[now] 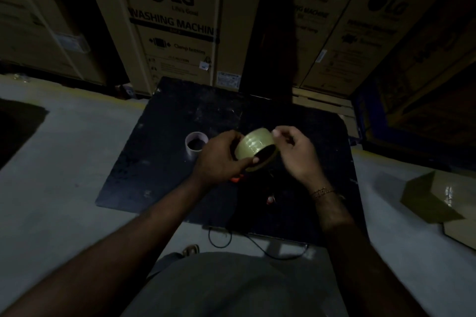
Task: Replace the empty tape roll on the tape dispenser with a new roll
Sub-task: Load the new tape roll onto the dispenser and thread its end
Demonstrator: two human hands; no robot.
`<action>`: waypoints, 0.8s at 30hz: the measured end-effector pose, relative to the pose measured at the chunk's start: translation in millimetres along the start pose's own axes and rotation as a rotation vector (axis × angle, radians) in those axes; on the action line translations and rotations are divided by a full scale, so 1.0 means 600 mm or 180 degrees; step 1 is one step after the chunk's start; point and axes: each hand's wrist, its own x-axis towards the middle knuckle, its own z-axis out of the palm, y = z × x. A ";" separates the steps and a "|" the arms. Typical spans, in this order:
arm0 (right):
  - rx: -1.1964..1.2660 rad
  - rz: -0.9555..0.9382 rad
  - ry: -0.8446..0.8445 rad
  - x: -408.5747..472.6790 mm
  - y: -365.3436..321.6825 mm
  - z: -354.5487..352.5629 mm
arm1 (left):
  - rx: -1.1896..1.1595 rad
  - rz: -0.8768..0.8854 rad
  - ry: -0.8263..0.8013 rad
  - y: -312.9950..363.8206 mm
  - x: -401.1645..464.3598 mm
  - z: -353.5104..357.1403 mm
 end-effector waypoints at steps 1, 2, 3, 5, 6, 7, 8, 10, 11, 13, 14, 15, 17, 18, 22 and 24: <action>-0.0143 -0.0098 -0.0029 -0.004 0.001 0.009 | 0.0129 0.0044 0.0085 -0.003 -0.001 0.003; -0.0313 -0.0214 -0.0006 -0.007 0.002 0.017 | 0.0210 0.0071 0.0140 -0.004 -0.002 0.004; -0.0448 -0.0358 0.0035 -0.011 0.003 0.022 | 0.0259 0.0092 0.0168 -0.005 -0.004 0.006; -0.0669 -0.0633 0.0141 -0.015 0.002 0.031 | 0.0314 0.0149 0.0158 -0.004 -0.007 0.006; -0.0745 -0.0747 0.0194 -0.016 0.001 0.034 | 0.0342 0.0186 0.0146 -0.003 -0.008 0.005; -0.0798 -0.0847 0.0268 -0.016 0.000 0.036 | 0.0380 0.0226 0.0146 -0.002 -0.007 0.005; -0.0826 -0.0928 0.0346 -0.017 -0.002 0.038 | 0.0419 0.0247 0.0149 -0.001 -0.006 0.005; -0.0881 -0.1056 0.0464 -0.016 -0.002 0.040 | 0.0477 0.0241 0.0155 0.001 -0.006 0.004; -0.0927 -0.1096 0.0493 -0.015 0.000 0.041 | 0.0496 0.0228 0.0157 0.002 -0.005 0.004; -0.1035 -0.1181 0.0534 -0.014 0.003 0.043 | 0.0523 0.0208 0.0158 0.003 -0.004 0.005; -0.1069 -0.1229 0.0567 -0.016 0.004 0.044 | 0.0537 0.0216 0.0156 0.002 -0.004 0.006; -0.1073 -0.1258 0.0609 -0.015 0.005 0.046 | 0.0560 0.0227 0.0150 -0.001 -0.002 0.007; -0.1035 -0.1251 0.0703 -0.012 0.008 0.048 | 0.0633 0.0248 0.0141 -0.008 -0.001 0.011; -0.1002 -0.1199 0.0739 -0.009 0.010 0.049 | 0.0657 0.0247 0.0134 -0.011 0.000 0.013; -0.0743 -0.0772 0.0847 0.003 0.014 0.044 | 0.0681 0.0253 0.0073 -0.019 0.000 0.016; -0.0569 -0.0522 0.0877 0.012 0.017 0.040 | 0.0646 0.0246 0.0008 -0.022 0.001 0.016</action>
